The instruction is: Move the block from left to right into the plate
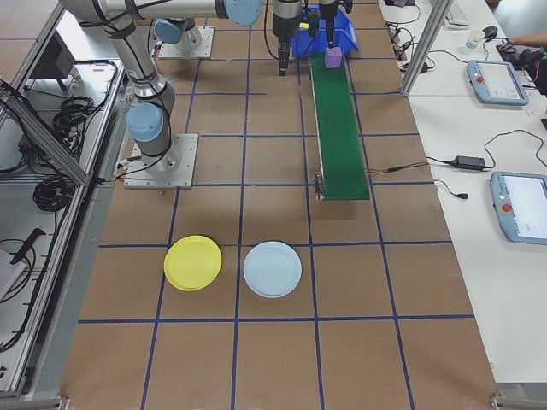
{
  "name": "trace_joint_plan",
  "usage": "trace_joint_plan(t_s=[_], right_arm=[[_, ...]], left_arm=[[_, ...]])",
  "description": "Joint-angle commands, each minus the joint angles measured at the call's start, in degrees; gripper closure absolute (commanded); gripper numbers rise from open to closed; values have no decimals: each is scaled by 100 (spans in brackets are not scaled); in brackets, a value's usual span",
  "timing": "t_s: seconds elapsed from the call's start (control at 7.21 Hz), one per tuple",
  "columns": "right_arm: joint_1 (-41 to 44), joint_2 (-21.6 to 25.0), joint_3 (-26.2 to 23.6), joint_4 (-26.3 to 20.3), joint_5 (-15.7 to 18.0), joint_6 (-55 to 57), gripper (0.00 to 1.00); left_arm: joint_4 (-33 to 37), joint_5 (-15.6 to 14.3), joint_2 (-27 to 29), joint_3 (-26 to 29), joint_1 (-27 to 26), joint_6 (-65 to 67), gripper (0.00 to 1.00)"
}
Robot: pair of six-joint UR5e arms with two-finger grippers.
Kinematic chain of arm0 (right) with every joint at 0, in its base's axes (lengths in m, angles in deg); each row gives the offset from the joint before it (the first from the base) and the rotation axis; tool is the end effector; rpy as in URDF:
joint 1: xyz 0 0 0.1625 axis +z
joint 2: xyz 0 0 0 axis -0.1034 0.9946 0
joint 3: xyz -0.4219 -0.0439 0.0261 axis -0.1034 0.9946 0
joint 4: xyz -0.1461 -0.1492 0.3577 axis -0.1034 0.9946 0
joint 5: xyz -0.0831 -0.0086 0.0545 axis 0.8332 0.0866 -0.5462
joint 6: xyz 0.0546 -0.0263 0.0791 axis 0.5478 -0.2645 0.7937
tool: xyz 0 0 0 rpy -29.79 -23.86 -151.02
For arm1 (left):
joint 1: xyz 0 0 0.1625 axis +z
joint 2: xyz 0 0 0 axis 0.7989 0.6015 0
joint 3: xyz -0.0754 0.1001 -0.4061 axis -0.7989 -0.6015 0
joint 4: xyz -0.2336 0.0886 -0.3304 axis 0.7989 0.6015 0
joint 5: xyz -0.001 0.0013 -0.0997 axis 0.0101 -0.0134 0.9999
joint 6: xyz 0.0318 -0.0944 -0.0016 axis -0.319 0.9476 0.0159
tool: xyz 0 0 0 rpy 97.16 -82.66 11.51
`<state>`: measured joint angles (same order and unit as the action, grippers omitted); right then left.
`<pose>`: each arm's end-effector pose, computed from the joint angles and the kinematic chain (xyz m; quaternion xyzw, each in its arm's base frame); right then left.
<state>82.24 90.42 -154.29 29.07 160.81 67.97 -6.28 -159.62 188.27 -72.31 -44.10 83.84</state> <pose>0.1196 -0.4635 0.4972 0.0175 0.9997 0.0147 0.0050 -0.2183 -0.6426 0.3211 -0.0568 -0.9900 0.1268 0.0262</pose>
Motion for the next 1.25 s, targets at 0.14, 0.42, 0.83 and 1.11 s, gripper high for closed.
trace_joint_plan(t_s=[0.14, 0.42, 0.83, 1.11], right_arm=[[-501, -120, 113, 11, -103, -191, 0], [-1027, -472, 288, -6, -60, -551, 0], [-1531, -1156, 500, 388, -95, -1431, 0], [-1540, -1447, 456, 1017, -86, -1606, 0]], left_arm=[[800, -34, -712, -23, 752, -919, 0], [1257, -34, -810, -154, 1484, -1723, 0], [1445, -525, -837, -452, 1504, -2047, 2], [1401, -526, -820, -725, 1513, -2331, 5]])
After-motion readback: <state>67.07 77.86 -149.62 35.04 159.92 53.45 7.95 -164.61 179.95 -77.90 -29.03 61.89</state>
